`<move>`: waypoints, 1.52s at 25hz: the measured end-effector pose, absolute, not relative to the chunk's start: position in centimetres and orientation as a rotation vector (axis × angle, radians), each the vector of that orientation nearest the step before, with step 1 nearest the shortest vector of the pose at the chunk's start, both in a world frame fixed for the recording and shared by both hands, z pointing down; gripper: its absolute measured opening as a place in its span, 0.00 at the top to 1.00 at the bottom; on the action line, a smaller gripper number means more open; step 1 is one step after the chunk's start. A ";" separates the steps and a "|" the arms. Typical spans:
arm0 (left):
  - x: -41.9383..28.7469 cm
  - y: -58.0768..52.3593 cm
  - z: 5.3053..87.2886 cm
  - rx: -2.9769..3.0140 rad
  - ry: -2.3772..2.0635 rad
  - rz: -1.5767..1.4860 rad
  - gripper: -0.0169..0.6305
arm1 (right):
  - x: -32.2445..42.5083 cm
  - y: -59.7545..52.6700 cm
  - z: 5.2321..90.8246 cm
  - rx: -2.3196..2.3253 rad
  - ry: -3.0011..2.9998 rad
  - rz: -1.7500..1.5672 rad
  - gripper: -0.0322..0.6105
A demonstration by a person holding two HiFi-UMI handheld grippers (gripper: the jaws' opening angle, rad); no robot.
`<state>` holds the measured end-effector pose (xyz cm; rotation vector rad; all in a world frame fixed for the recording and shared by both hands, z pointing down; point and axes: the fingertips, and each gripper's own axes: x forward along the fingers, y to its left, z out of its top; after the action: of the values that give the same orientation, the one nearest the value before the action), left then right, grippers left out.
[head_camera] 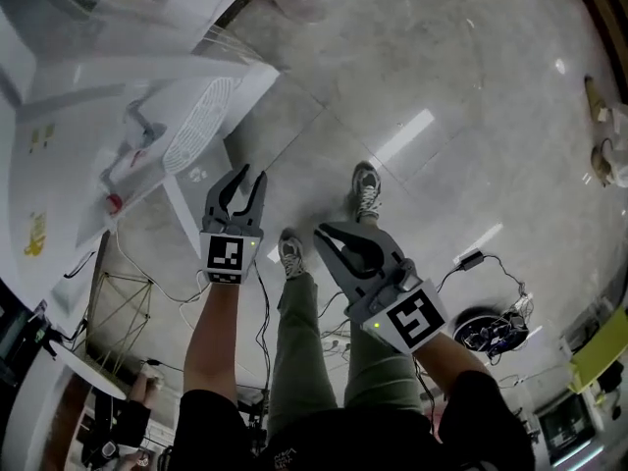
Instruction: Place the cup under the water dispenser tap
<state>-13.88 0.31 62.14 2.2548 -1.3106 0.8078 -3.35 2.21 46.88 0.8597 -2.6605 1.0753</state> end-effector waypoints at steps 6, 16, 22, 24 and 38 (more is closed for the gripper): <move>-14.8 -1.4 70.8 2.213 -1.314 0.883 0.81 | -2.4 0.5 55.3 0.836 -2.609 1.091 0.88; -18.8 -4.3 80.1 2.143 -1.330 1.054 0.72 | -2.6 -2.0 62.4 0.805 -2.611 1.113 0.88; -20.9 -7.2 85.2 2.087 -1.356 1.098 0.64 | -3.2 -1.2 67.1 0.709 -2.597 1.142 0.88; -21.4 -7.7 86.6 2.069 -1.365 1.124 0.63 | -3.0 -0.8 68.6 0.684 -2.586 1.149 0.88; -25.0 -13.0 93.2 1.928 -1.464 1.268 0.56 | -0.8 -1.9 76.5 0.594 -2.534 1.165 0.88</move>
<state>-24.98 -13.02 93.16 1.9285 -1.4637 1.2677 -0.80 -1.95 76.49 0.5945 -2.5343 1.1649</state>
